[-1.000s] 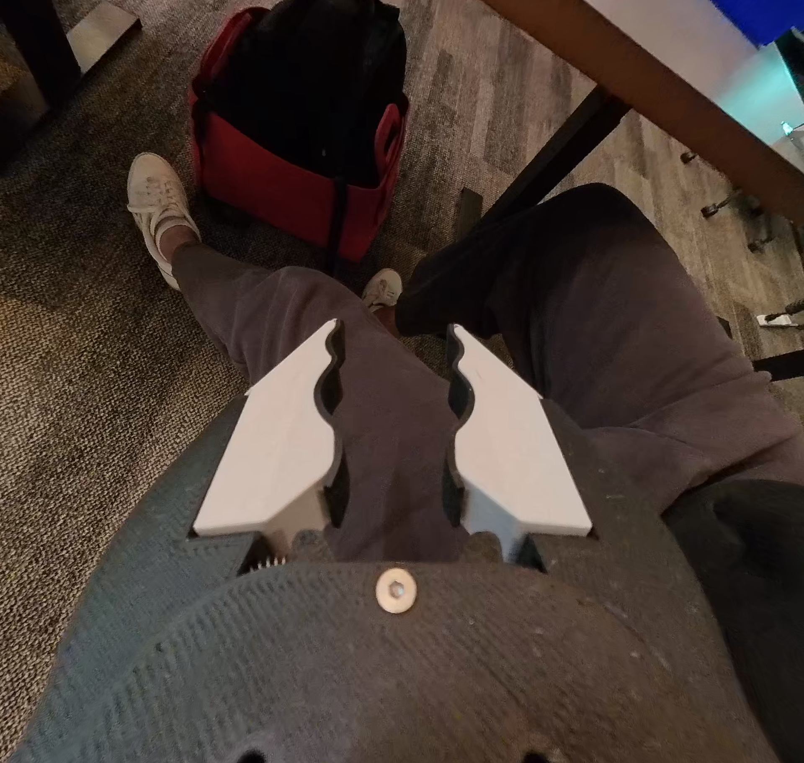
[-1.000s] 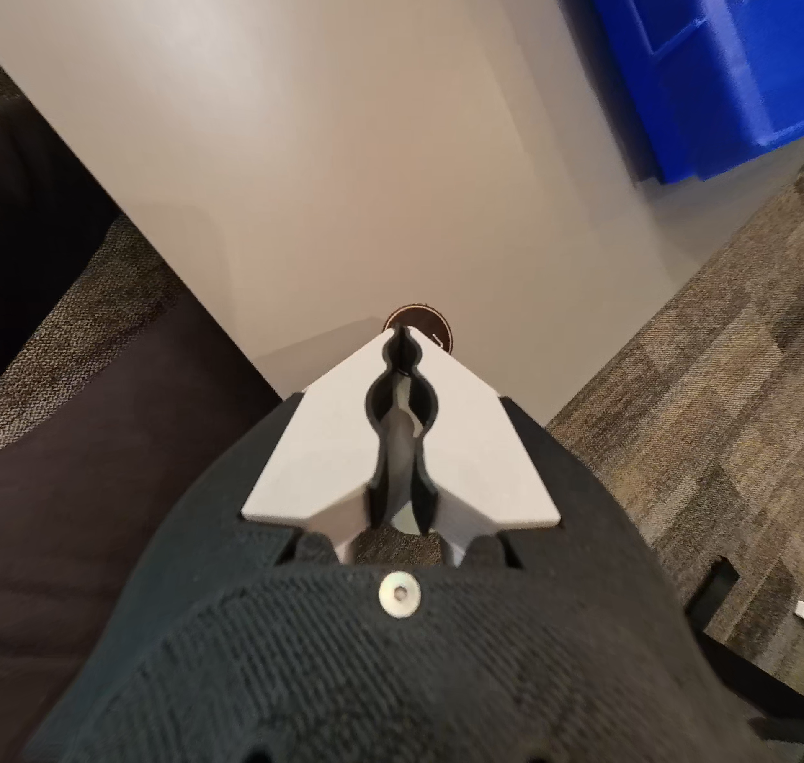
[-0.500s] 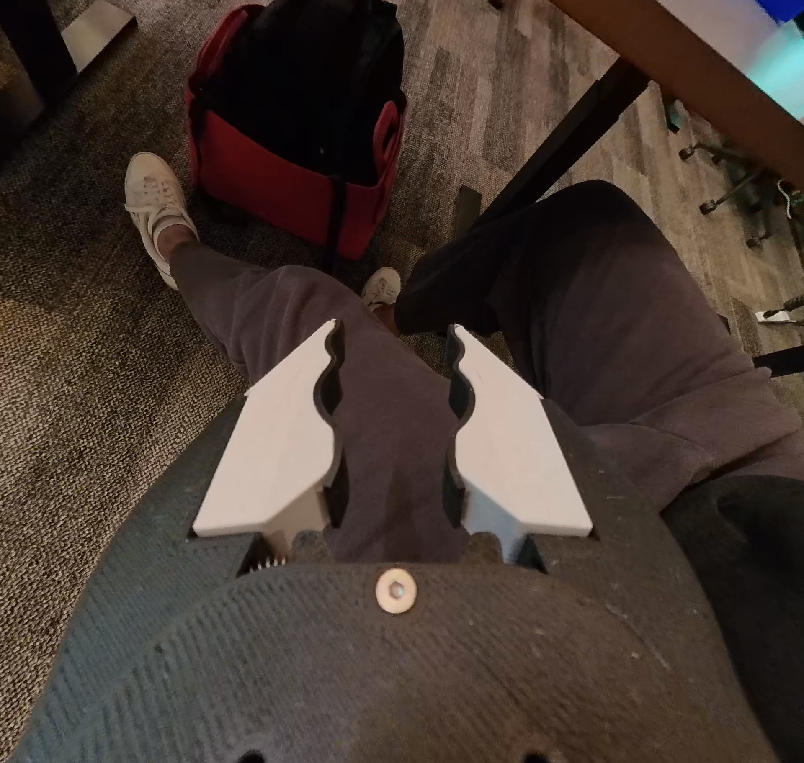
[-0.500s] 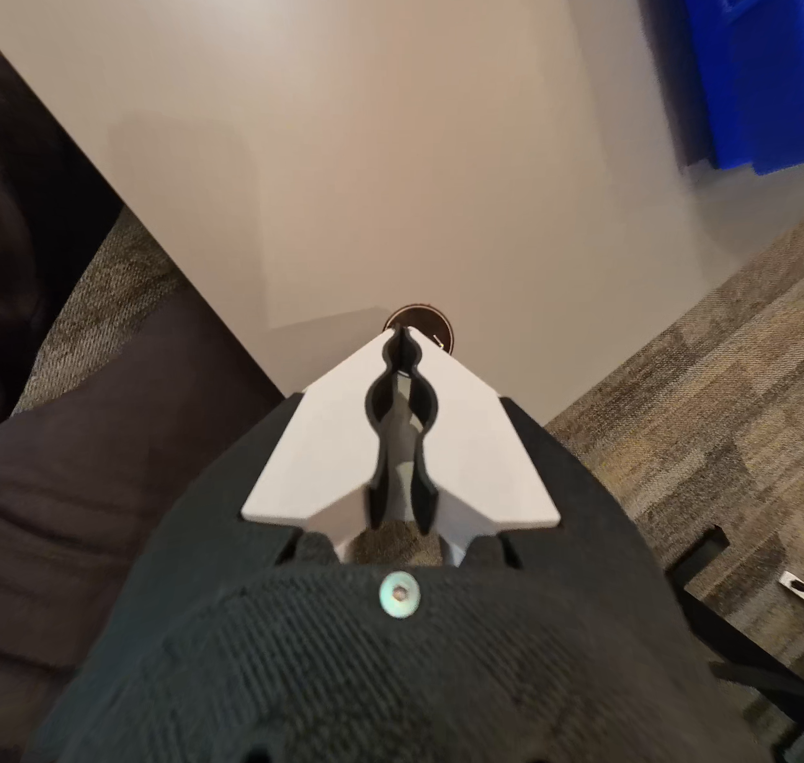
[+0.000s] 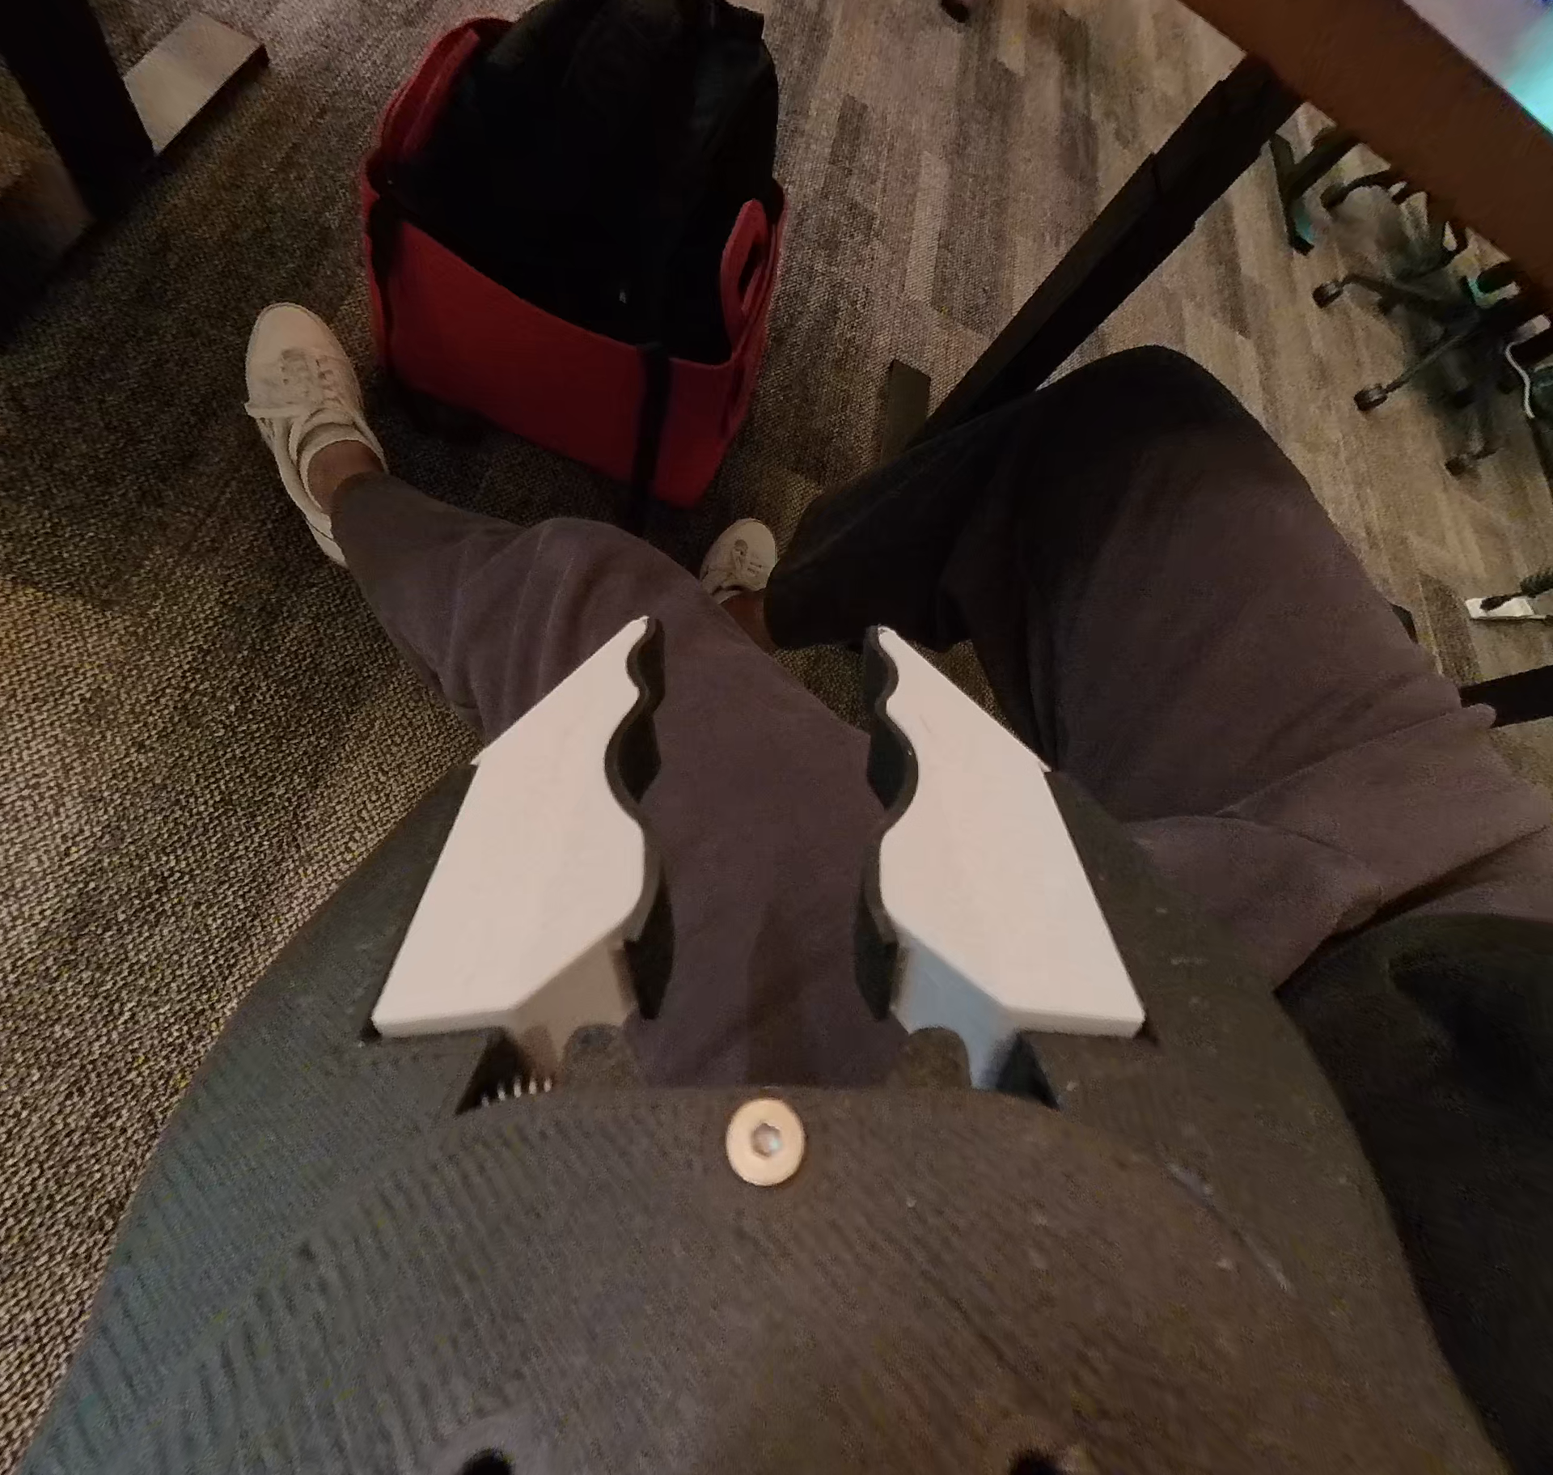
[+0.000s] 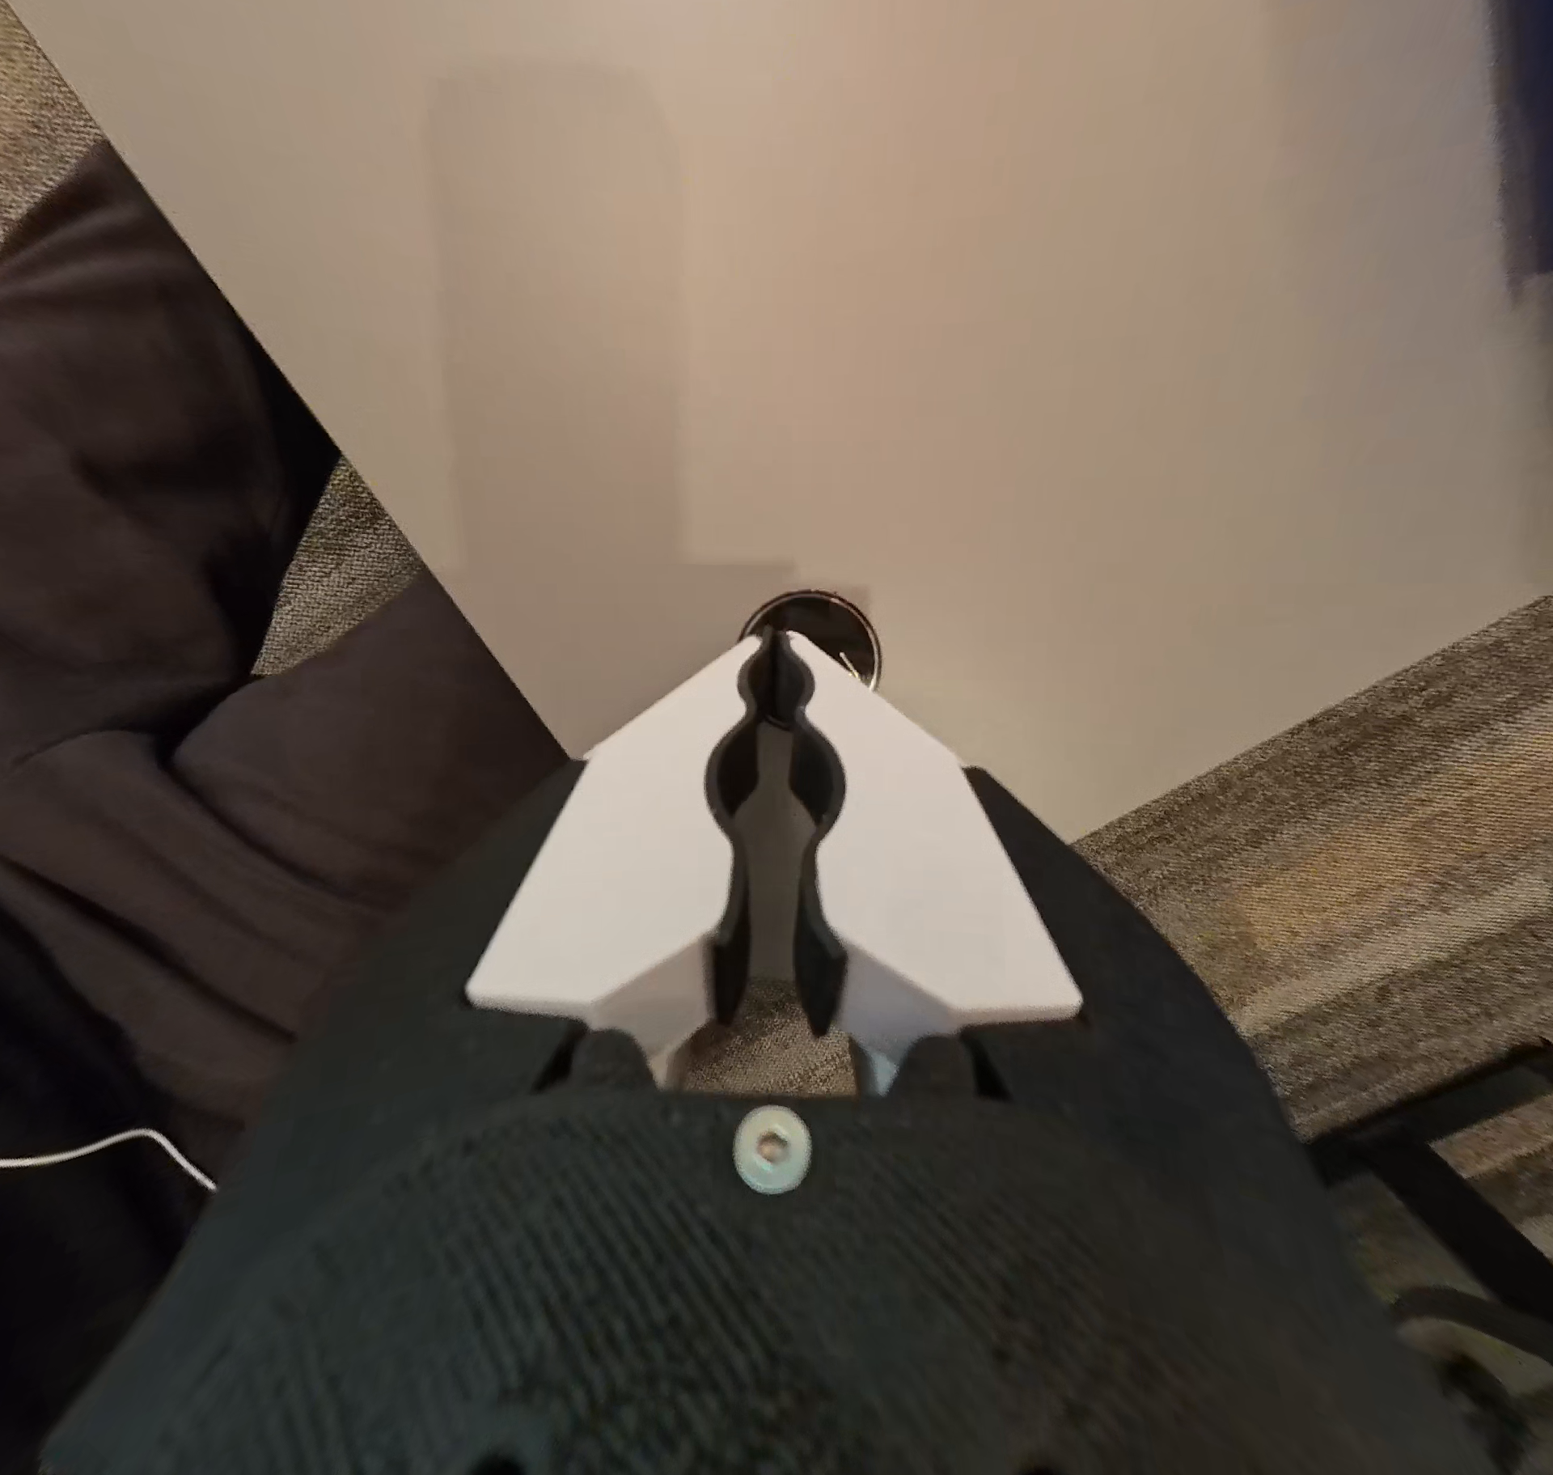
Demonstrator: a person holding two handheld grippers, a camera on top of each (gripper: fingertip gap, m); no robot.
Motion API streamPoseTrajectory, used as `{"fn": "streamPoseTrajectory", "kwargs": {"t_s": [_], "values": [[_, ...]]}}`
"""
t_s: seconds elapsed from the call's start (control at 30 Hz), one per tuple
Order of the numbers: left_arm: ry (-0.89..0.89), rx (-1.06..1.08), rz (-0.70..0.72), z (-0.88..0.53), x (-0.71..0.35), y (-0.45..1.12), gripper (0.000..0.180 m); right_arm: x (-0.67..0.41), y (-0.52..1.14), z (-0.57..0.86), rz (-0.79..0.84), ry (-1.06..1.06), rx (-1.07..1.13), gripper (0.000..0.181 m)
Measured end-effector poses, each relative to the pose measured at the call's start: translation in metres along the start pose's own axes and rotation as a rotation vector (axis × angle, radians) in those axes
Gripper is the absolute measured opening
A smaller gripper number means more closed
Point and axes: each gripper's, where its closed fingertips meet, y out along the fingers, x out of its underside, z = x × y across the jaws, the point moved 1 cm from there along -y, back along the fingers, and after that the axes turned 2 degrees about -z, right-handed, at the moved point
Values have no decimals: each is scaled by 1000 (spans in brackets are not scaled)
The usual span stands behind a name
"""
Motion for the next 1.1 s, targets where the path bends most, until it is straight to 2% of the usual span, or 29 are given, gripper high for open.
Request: {"fn": "streamPoseTrajectory", "kwargs": {"t_s": [0.33, 0.5, 0.77, 0.83, 0.97, 1.0, 1.1], "values": [[4, 15, -2, 6, 0, 1, 45, -4, -12, -1, 20, -44, 58, 0], [23, 77, 76, 33, -35, 4, 46, -6, -19, -1, 21, -80, 62, 0], [201, 247, 194, 62, -151, 83, 45, -9, -28, -1, -101, -120, 218, 0], [228, 380, 157, 65, -164, 107, 35, -9, -31, -1, -137, -77, 296, 0], [27, 521, 191, 71, -216, 104, 28, -11, -35, -1, -177, 23, 345, 0], [3, 509, 183, 74, -235, 94, 28, -11, -37, -1, -179, 57, 324, 0], [65, 446, -24, 87, -275, 67, 29, -12, -40, 0, -161, 189, 243, 0]]}}
